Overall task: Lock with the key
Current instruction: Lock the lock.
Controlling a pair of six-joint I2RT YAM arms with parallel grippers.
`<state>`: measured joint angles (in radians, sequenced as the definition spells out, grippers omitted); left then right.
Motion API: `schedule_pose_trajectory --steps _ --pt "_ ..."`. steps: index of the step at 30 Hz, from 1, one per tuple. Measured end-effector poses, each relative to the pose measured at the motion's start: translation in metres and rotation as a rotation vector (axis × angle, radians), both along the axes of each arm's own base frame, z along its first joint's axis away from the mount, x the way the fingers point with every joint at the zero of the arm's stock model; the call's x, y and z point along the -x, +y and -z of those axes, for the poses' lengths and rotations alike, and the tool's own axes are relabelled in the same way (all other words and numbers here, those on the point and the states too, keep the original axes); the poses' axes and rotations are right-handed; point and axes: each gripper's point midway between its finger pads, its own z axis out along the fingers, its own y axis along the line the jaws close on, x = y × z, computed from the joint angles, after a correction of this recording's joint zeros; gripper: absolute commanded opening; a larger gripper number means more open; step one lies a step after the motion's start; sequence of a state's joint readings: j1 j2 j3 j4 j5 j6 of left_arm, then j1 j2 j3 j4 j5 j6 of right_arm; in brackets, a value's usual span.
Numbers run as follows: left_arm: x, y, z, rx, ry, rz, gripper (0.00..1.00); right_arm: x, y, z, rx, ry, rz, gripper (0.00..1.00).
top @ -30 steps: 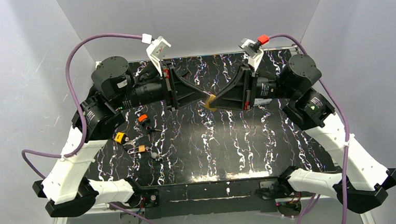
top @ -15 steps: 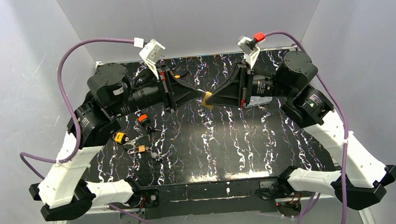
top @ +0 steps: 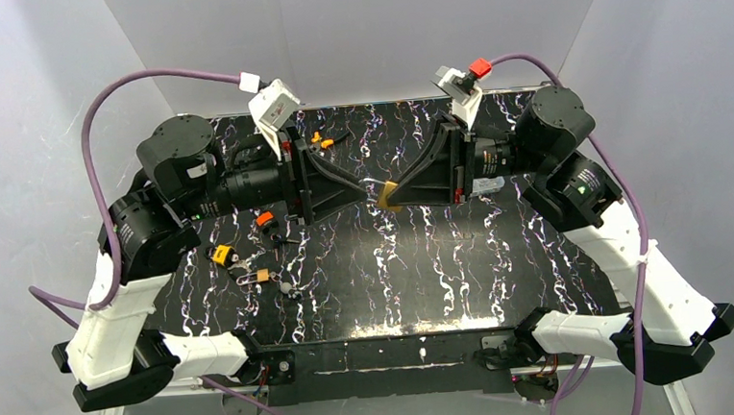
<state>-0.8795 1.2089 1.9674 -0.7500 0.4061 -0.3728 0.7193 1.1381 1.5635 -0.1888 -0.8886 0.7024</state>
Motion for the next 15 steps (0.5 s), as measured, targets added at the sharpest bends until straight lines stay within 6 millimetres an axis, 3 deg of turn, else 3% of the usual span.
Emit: schedule_pose_trajectory --steps 7,11,15 --pt "0.0 -0.003 0.004 -0.046 -0.004 0.025 0.28 0.007 -0.002 0.005 0.021 0.013 -0.043 0.01" --pt "0.0 -0.007 0.012 -0.073 0.012 0.049 0.19 0.008 -0.002 0.008 0.033 0.025 -0.048 0.01" --pt "0.001 -0.01 0.018 -0.093 0.024 0.067 0.0 0.006 -0.002 0.01 0.042 0.034 -0.045 0.01"
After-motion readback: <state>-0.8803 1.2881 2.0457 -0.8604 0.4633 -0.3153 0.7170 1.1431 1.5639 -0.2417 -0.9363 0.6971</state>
